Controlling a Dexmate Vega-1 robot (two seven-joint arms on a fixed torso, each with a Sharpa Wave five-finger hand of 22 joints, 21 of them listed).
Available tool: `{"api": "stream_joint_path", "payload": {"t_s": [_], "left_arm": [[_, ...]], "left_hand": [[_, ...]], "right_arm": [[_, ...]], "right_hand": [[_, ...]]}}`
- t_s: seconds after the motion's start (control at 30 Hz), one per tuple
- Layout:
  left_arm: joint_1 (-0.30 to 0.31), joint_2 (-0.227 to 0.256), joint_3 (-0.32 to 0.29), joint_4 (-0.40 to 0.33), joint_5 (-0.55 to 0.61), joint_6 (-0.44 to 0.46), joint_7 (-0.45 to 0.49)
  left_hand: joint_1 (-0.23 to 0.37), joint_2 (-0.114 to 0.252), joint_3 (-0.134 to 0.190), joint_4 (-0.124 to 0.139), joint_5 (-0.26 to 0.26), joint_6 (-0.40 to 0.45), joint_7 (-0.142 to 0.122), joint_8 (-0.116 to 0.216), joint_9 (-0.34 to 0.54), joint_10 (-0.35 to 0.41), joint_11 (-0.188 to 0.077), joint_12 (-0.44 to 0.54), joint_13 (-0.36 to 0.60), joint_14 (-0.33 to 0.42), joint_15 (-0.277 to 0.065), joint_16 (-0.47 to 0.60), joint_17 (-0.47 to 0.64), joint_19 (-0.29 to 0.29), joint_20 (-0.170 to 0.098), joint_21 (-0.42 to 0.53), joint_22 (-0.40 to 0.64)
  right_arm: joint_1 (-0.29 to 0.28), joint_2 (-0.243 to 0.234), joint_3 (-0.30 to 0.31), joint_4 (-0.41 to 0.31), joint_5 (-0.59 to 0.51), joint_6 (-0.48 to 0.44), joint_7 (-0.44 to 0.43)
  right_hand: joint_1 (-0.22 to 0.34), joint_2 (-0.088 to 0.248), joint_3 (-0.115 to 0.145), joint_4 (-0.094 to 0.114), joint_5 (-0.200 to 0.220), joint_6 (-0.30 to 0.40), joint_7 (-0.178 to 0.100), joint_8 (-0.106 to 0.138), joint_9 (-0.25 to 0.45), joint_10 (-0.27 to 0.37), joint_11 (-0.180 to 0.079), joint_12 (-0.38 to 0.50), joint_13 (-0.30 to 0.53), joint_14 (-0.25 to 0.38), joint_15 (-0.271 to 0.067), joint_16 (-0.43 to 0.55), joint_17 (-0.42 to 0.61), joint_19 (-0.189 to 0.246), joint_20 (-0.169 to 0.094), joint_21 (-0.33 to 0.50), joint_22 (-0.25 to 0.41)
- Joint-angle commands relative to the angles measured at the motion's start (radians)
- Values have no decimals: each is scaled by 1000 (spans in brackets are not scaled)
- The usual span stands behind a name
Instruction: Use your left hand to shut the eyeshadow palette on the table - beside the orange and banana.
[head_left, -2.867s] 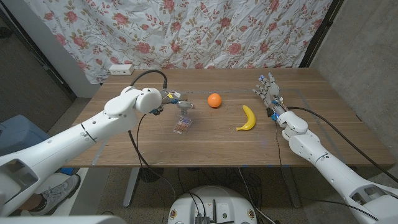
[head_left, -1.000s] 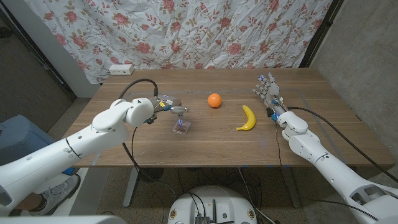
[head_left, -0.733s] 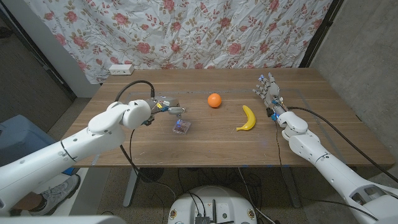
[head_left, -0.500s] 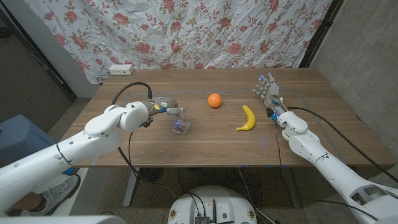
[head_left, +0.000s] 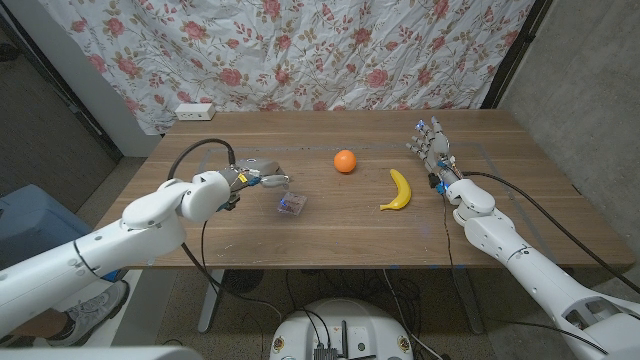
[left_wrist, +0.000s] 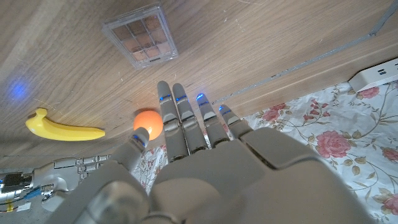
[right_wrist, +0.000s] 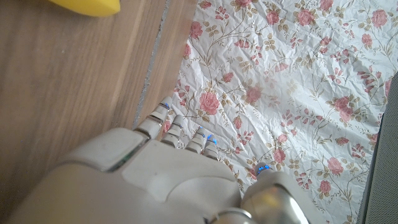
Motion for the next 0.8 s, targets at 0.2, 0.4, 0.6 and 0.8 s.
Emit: {"api": "stream_joint_path", "payload": {"t_s": [0.2,0.4,0.6,0.8], "left_arm": [[179,90,-111,59,-113,-184,238],[226,108,-133,118,-101,-296,340],[248,102,-149,155,-87,-356,401],[258,100,-157,200,-55,-435,454]], "left_hand": [[6,63,9,-9,2,-38,-12,-5,-1,-30,1,-6,-15,-29,2,-1,0,-7,-5,-2,2],[5,67,16,-11,3,-63,-14,-8,-2,-46,-2,-6,-24,-50,7,-2,0,-9,-4,-2,2],[3,68,18,-10,3,-85,-13,-11,-3,-45,-3,-3,-29,-55,9,0,0,-10,-2,-1,2],[-11,77,15,12,2,-109,-8,-11,-3,-59,2,-4,-36,-67,10,4,6,-9,-1,0,2]], "right_arm": [[0,0,0,0,0,0,0],[0,0,0,0,0,0,0],[0,0,0,0,0,0,0],[0,0,0,0,0,0,0]], "right_hand": [[1,108,-4,0,4,3,-9,6,5,-1,-8,4,4,-5,-134,3,0,6,-3,5,3],[1,108,-4,0,4,3,-9,6,5,-1,-8,4,4,-5,-134,3,0,6,-2,5,3],[0,108,-4,0,4,3,-9,6,5,-1,-8,4,4,-6,-134,2,0,6,-2,5,3],[1,108,-4,0,4,3,-8,6,5,-1,-8,4,4,-5,-134,3,0,6,-2,5,3]]}}
